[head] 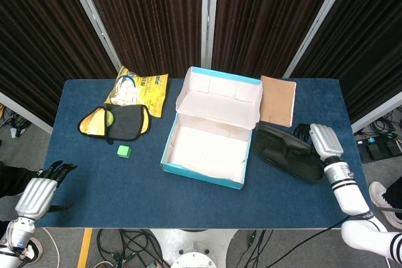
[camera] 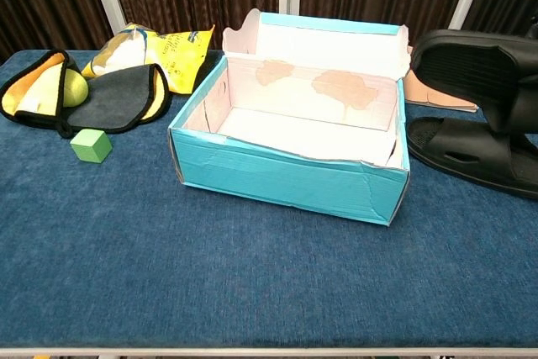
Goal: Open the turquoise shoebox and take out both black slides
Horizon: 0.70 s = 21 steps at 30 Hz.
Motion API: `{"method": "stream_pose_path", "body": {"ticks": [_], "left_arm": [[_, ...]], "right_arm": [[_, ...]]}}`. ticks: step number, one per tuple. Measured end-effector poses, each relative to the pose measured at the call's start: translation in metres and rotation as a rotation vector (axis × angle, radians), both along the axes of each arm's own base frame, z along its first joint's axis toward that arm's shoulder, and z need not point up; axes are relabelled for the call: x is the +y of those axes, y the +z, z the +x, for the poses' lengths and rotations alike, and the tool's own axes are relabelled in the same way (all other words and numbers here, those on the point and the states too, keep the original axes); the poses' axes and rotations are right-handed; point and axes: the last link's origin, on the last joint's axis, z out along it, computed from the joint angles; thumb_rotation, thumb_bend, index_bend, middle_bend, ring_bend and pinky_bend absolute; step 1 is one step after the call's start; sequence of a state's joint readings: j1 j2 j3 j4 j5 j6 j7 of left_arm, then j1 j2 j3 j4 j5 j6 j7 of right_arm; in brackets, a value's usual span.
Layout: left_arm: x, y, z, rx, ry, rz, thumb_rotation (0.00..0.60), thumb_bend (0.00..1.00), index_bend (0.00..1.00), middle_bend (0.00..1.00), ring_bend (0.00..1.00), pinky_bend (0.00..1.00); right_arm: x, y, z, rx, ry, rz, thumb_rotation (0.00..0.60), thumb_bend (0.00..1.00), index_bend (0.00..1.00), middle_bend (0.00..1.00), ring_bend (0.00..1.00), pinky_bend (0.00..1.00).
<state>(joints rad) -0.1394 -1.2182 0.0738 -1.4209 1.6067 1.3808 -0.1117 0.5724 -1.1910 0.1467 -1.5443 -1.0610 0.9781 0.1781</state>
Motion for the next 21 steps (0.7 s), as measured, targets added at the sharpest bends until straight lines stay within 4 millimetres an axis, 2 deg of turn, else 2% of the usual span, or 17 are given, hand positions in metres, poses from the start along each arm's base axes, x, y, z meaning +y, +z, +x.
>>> {"method": "stream_pose_path", "body": {"ticks": [5, 8, 12, 14, 15, 16, 18, 21], "left_arm": [[-0.001, -0.001, -0.001, 0.006, 0.006, -0.009, 0.6, 0.0, 0.16, 0.15, 0.08, 0.29], [0.0, -0.003, 0.0, 0.005, 0.003, -0.009, 0.6, 0.0, 0.16, 0.15, 0.08, 0.29], [0.0, -0.005, 0.0, 0.007, 0.003, -0.015, 0.6, 0.01, 0.16, 0.15, 0.08, 0.29], [0.0, -0.006, 0.0, 0.006, 0.006, -0.016, 0.6, 0.0, 0.16, 0.15, 0.08, 0.29], [0.0, -0.007, 0.0, 0.007, 0.008, -0.016, 0.6, 0.0, 0.16, 0.15, 0.08, 0.29], [0.0, -0.007, 0.0, 0.007, 0.008, -0.016, 0.6, 0.0, 0.16, 0.15, 0.08, 0.29], [0.0, -0.007, -0.001, 0.007, 0.008, -0.015, 0.6, 0.0, 0.16, 0.15, 0.08, 0.29], [-0.001, -0.005, -0.001, 0.007, 0.008, -0.013, 0.6, 0.0, 0.16, 0.15, 0.08, 0.29]], "right_arm": [[-0.01, -0.004, -0.006, -0.116, -0.057, 0.016, 0.6, 0.39, 0.76, 0.65, 0.56, 0.76], [-0.015, -0.005, -0.014, -0.115, -0.092, 0.03, 0.6, 0.38, 0.69, 0.6, 0.51, 0.7], [-0.02, -0.006, -0.019, -0.108, -0.115, 0.053, 0.6, 0.14, 0.34, 0.34, 0.23, 0.41], [-0.021, -0.006, -0.017, -0.109, -0.104, 0.058, 0.6, 0.05, 0.15, 0.19, 0.07, 0.24], [-0.022, -0.006, -0.016, -0.11, -0.095, 0.057, 0.6, 0.02, 0.07, 0.13, 0.02, 0.17], [-0.022, -0.006, -0.014, -0.11, -0.085, 0.055, 0.6, 0.01, 0.02, 0.08, 0.0, 0.12], [-0.024, -0.004, -0.012, -0.108, -0.06, 0.041, 0.6, 0.0, 0.0, 0.03, 0.0, 0.06], [-0.025, 0.002, -0.01, -0.103, -0.039, 0.008, 0.6, 0.0, 0.0, 0.01, 0.0, 0.02]]}}
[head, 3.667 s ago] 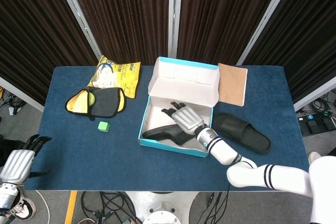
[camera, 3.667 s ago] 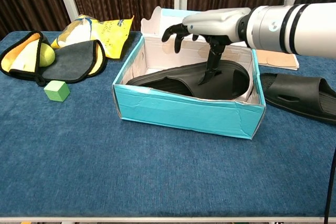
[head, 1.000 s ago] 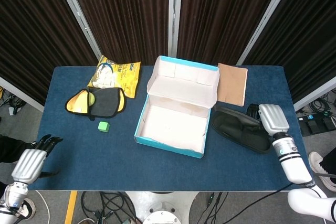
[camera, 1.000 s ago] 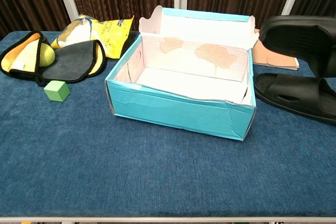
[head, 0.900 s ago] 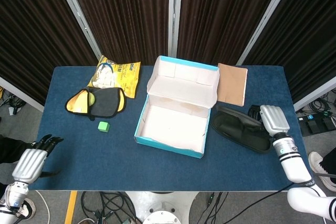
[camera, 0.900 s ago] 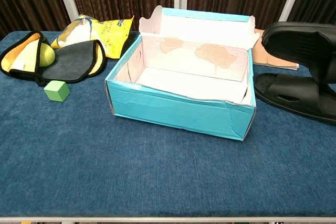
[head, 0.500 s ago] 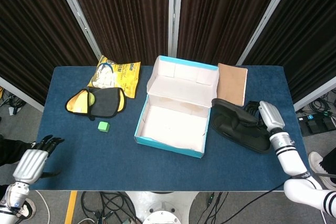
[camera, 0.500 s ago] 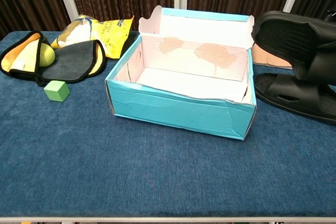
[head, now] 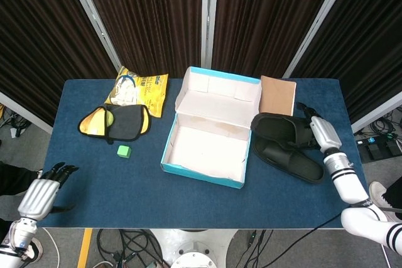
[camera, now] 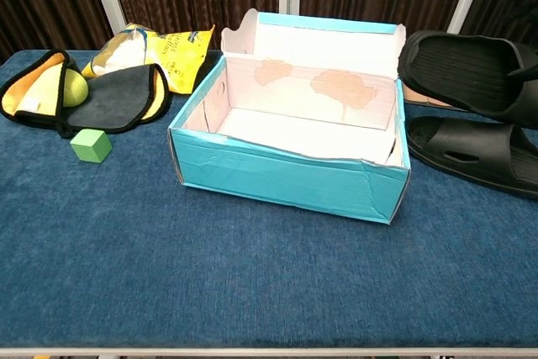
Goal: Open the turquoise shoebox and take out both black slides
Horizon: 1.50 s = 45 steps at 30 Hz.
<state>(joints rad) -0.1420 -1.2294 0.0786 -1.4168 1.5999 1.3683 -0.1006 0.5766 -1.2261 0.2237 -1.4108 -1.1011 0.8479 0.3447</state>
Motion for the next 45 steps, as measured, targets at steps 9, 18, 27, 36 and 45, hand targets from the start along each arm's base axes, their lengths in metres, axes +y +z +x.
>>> {"method": "stream_pose_path", "body": {"ticks": [9, 18, 27, 36, 45], "left_arm": [[0.0, 0.0, 0.0, -0.004, -0.002, 0.003, 0.6, 0.0, 0.16, 0.15, 0.08, 0.29], [0.001, 0.002, 0.0, -0.003, -0.003, 0.014, 0.6, 0.0, 0.16, 0.15, 0.08, 0.29], [0.004, 0.01, 0.0, 0.003, -0.007, 0.055, 0.6, 0.0, 0.16, 0.15, 0.08, 0.29], [0.006, 0.017, 0.002, 0.01, -0.013, 0.1, 0.6, 0.0, 0.16, 0.15, 0.08, 0.29], [0.01, 0.024, 0.007, 0.019, -0.038, 0.175, 0.6, 0.0, 0.16, 0.15, 0.08, 0.29]], "right_arm": [[0.001, 0.008, -0.004, 0.051, -0.019, -0.019, 0.6, 0.0, 0.0, 0.0, 0.0, 0.02], [0.003, 0.018, 0.002, 0.114, 0.045, -0.073, 0.6, 0.0, 0.0, 0.0, 0.0, 0.0], [0.04, 0.038, 0.022, 0.401, 0.271, -0.237, 0.6, 0.01, 0.0, 0.0, 0.0, 0.0], [0.138, 0.051, 0.007, 0.602, 0.306, -0.405, 0.6, 0.02, 0.0, 0.0, 0.0, 0.0], [0.197, 0.039, -0.031, 0.615, 0.194, -0.39, 0.6, 0.02, 0.0, 0.0, 0.0, 0.0]]}}
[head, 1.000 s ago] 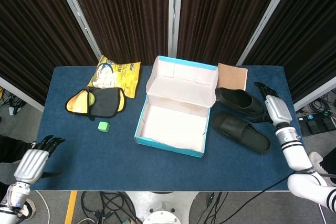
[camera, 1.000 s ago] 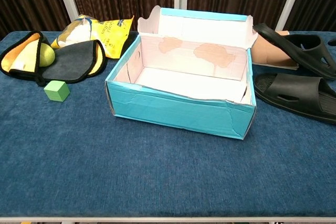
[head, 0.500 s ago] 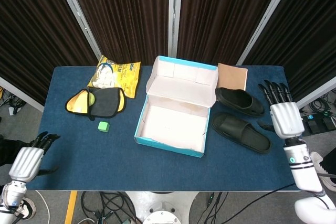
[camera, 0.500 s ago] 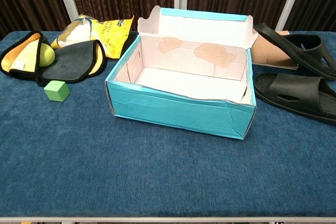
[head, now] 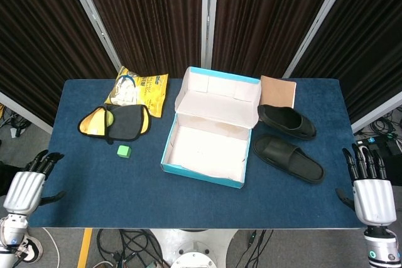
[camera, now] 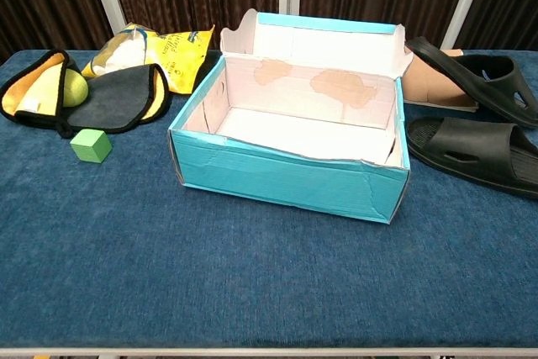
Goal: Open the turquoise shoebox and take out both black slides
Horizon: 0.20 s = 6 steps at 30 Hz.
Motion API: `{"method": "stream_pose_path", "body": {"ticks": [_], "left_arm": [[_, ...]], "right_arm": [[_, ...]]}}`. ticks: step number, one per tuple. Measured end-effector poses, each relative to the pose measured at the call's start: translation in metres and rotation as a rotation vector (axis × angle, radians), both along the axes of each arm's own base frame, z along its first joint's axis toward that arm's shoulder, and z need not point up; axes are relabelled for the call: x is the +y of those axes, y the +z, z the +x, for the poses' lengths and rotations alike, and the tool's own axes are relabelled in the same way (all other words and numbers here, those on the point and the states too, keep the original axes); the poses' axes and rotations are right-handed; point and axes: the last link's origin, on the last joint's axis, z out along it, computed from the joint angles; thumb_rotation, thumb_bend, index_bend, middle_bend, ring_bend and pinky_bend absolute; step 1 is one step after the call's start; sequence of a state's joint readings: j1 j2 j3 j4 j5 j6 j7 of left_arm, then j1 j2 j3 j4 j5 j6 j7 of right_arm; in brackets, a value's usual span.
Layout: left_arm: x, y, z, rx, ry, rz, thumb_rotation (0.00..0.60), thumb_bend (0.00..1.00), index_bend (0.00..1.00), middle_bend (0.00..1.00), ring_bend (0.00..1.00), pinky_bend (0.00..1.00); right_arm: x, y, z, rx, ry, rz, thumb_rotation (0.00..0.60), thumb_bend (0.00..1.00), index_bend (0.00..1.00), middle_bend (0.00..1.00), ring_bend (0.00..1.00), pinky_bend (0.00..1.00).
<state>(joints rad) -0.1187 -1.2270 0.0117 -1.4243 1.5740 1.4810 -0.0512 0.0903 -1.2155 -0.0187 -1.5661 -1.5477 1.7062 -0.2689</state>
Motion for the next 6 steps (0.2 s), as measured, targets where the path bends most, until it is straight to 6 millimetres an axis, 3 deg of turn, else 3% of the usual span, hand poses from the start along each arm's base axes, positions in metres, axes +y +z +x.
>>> {"method": "stream_pose_path", "body": {"ticks": [6], "left_arm": [[-0.0017, 0.0001, -0.0009, 0.008, 0.006, 0.012, 0.6, 0.0, 0.16, 0.15, 0.08, 0.29]], "right_arm": [[0.0026, -0.0039, -0.007, -0.01, -0.008, 0.006, 0.6, 0.02, 0.0, 0.0, 0.0, 0.0]]}}
